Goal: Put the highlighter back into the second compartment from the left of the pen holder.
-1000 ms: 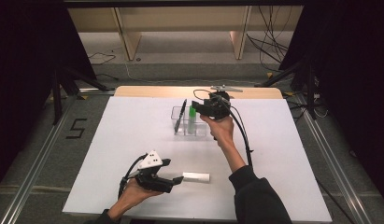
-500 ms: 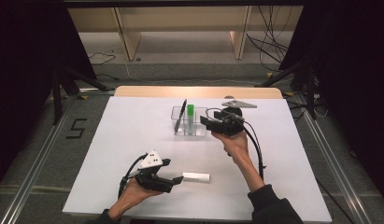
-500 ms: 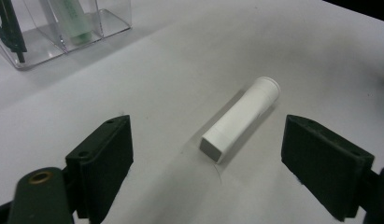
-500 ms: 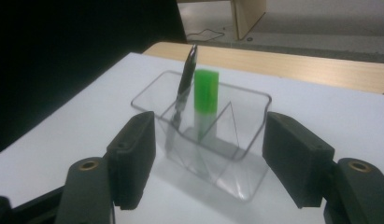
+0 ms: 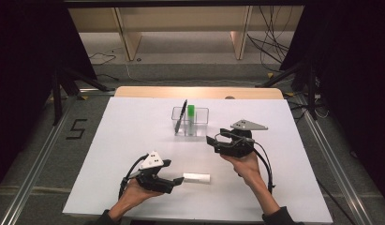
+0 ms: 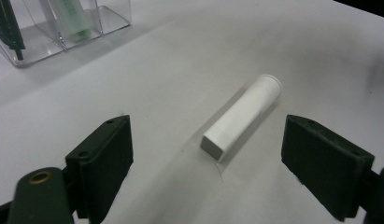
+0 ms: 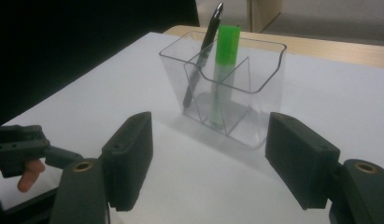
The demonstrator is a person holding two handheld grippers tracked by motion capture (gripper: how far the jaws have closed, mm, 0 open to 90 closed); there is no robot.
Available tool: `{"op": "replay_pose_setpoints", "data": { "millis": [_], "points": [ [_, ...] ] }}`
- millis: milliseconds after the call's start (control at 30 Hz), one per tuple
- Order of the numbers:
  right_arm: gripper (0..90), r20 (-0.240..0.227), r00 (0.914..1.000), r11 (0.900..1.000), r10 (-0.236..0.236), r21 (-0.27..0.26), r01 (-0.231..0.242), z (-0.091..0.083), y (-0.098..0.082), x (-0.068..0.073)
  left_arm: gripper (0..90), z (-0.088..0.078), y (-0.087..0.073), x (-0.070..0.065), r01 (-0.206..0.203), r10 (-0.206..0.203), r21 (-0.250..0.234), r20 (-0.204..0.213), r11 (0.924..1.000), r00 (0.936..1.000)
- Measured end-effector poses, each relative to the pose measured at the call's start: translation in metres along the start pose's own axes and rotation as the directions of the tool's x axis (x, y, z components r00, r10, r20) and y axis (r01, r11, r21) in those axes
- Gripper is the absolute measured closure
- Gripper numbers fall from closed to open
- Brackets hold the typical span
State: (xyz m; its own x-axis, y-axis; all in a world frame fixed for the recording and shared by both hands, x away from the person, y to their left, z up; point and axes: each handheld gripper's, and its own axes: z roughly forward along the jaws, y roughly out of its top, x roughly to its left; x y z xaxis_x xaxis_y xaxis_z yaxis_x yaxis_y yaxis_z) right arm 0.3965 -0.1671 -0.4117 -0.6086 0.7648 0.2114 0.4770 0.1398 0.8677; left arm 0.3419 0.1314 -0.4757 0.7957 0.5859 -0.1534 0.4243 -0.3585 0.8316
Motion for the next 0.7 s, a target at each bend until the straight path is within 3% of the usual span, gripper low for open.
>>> {"op": "replay_pose_setpoints", "data": {
  "millis": [367, 700],
  "points": [
    [32.2, 0.01, 0.9999, 1.0, 0.002, -0.017, -0.002, -0.023, -0.023, -0.003, 16.3, 0.001, 0.001, 0.0, -0.002, 0.002, 0.004, -0.001, 1.0, 1.0],
    [30.8, -0.024, 0.9997, 0.999, 0.008, -0.045, -0.009, -0.041, -0.043, -0.002, 16.3, 0.001, 0.004, 0.001, 0.007, -0.007, 0.002, 0.003, 1.0, 1.0]
  ]
}}
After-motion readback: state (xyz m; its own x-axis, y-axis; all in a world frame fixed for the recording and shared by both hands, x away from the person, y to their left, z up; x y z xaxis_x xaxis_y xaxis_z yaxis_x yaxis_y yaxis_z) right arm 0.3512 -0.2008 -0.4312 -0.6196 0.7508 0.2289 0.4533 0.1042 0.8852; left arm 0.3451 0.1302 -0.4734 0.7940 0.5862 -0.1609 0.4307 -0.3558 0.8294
